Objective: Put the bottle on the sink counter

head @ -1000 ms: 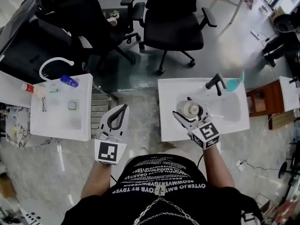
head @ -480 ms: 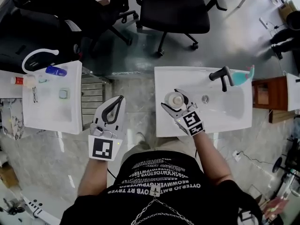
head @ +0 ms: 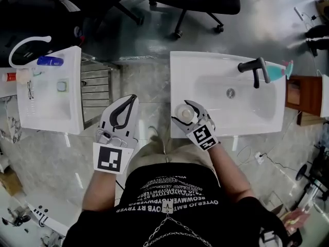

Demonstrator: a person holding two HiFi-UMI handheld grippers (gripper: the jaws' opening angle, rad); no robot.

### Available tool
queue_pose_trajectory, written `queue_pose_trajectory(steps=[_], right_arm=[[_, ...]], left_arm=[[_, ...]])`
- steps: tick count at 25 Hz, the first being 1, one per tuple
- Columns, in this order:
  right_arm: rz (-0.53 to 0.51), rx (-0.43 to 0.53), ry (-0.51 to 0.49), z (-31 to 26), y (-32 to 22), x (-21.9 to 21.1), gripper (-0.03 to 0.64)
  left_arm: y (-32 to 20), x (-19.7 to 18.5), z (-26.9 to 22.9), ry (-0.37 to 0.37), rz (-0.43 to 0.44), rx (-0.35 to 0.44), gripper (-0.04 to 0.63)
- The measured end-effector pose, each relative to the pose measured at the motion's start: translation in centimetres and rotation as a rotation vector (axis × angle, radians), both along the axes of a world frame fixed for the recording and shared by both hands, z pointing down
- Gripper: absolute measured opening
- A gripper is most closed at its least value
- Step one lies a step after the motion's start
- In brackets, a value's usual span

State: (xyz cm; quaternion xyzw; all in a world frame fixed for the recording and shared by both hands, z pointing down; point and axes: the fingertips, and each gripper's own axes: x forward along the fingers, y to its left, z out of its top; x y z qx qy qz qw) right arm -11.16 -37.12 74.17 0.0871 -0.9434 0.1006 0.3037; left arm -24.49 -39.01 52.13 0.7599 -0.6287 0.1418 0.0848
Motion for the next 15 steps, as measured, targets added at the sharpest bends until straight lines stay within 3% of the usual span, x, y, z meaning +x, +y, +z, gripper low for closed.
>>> queue_pose_trajectory(steps=[7,15], right_arm=[[-0.012,-0.024,0.067,2.3,5.1,2.2,0.336],[0.019,-0.012,0.126,4.1,7.0,3.9,0.336]], left_arm=[[1.5,0.4,1.9,0.028,0.025,-0.037,0.006],[3.4,1.8,2.1,0.047,0.075,-0.04,0.006]])
